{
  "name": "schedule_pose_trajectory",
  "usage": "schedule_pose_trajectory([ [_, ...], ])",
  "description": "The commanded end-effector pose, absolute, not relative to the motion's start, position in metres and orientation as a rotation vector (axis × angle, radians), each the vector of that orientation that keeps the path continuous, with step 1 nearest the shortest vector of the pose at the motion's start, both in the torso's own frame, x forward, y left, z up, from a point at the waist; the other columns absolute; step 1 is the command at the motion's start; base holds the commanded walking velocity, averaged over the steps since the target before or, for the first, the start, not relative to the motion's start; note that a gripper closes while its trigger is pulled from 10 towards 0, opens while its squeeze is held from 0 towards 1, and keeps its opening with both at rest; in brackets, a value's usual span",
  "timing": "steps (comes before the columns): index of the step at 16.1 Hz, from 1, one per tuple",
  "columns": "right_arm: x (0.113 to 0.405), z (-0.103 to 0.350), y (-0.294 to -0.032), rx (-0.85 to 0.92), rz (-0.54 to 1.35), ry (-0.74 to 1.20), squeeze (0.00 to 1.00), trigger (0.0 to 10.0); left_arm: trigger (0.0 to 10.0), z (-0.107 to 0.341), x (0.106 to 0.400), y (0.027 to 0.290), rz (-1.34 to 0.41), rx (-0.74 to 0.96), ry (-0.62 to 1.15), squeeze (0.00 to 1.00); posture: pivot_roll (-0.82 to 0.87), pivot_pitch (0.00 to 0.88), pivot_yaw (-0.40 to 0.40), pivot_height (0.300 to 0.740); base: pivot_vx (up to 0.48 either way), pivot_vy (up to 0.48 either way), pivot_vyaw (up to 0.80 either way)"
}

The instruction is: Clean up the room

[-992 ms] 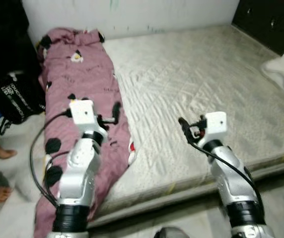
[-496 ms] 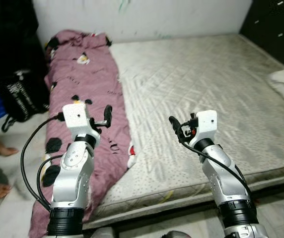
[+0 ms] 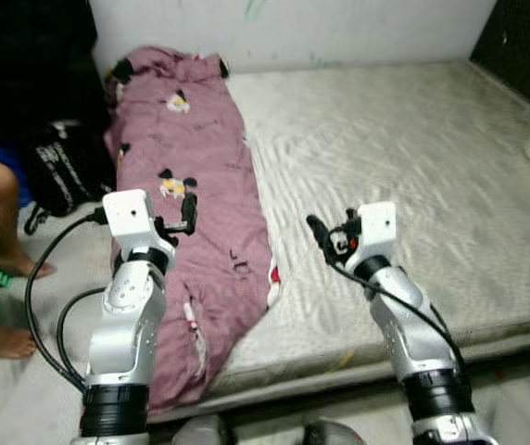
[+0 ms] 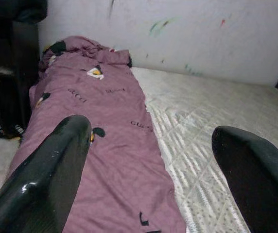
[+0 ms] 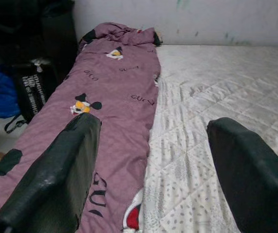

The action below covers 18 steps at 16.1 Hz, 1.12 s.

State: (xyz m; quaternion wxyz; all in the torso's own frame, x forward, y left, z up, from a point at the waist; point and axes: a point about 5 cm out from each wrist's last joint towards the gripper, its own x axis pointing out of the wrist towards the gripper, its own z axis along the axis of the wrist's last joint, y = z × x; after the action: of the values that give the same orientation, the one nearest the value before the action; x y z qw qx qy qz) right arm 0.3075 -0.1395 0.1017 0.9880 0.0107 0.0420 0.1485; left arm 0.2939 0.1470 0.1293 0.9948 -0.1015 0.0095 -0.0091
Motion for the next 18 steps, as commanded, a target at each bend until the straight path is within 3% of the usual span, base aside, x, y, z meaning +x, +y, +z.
schedule_pose_trajectory([
  [1,0.3067,0.0964,-0.1438,0.023,0.284,0.11,0.0,10.0,10.0,0.1309,0.2947,0.142,-0.031,-0.196,0.017,0.0,-0.01,0.011,0.006,0.74,0.0,0.48,0.0],
  [8,0.309,0.1008,-0.1393,-0.009,0.32,0.078,0.0,10.0,10.0,0.133,0.295,0.1448,-0.011,-0.171,-0.002,0.0,0.0,0.008,0.007,0.74,0.0,0.069,0.0],
  [13,0.3104,0.0998,-0.1372,-0.008,0.311,0.078,0.0,10.0,10.0,0.1358,0.2965,0.1449,-0.019,-0.151,-0.009,0.0,0.01,0.001,0.012,0.74,0.0,0.0,0.74],
  [18,0.3151,0.1006,-0.1396,-0.006,0.295,0.098,0.0,10.0,10.0,0.1326,0.2917,0.1468,0.006,-0.165,0.004,0.0,0.02,0.016,0.008,0.74,0.0,0.0,0.0],
])
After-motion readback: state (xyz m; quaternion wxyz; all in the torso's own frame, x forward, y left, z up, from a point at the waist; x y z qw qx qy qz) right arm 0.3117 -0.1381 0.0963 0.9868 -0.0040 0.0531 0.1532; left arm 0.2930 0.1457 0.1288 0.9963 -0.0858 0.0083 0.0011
